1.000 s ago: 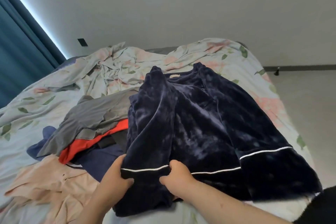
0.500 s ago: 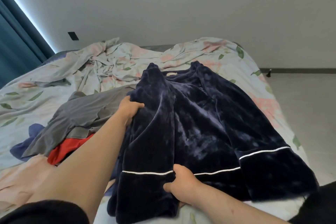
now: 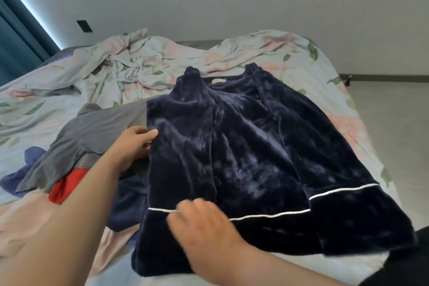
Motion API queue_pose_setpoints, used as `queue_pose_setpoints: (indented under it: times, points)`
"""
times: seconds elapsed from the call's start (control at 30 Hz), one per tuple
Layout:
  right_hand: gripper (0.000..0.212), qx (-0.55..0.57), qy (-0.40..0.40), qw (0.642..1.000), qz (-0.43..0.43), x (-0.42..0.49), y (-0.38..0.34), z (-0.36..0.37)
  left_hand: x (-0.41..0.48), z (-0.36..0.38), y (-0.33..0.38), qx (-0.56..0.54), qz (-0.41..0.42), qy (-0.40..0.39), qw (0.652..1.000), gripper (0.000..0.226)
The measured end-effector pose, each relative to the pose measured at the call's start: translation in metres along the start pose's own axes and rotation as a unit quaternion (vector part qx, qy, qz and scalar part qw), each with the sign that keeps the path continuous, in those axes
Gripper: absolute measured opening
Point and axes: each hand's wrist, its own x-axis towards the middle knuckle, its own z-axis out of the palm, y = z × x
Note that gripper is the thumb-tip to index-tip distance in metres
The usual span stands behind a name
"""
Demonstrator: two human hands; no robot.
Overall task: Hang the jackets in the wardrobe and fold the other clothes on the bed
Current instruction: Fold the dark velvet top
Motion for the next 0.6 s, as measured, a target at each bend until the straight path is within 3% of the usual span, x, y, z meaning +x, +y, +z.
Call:
queue_pose_setpoints:
  times: [0.07,0.13,0.2,0.27,0.37,0.47,0.6]
  points:
    - [0.037,-0.061,-0.095,0.982,-0.151,0.01,-0.021,0.008,-0.003,-0.003,-0.001,-0.029,-0.013,-0.049,0.998,0.027]
    - [0.045,-0.059,-0.141,0.966,-0.209,0.03,-0.033,0.023,-0.003,-0.001,0.002,-0.043,-0.038,-0.061,0.997,0.03]
    - [0.057,-0.008,-0.235,0.955,-0.18,0.048,-0.037,0.035,0.0,0.003,0.005,-0.037,-0.056,-0.061,0.996,0.029]
    - [0.065,-0.006,-0.278,0.95,-0.144,0.058,-0.035,0.036,0.004,0.008,0.006,-0.041,-0.077,-0.078,0.993,0.033]
    - [0.062,0.005,-0.279,0.954,-0.106,0.06,-0.029,0.039,0.006,0.02,0.007,-0.064,-0.111,-0.097,0.987,0.036]
    - [0.038,0.055,-0.267,0.958,-0.089,0.057,-0.021,0.035,0.01,0.031,0.004,-0.095,-0.119,-0.056,0.987,0.032]
    - [0.035,0.12,-0.242,0.96,-0.07,0.043,-0.006,0.026,0.015,0.034,0.003,-0.127,-0.163,-0.033,0.978,0.029]
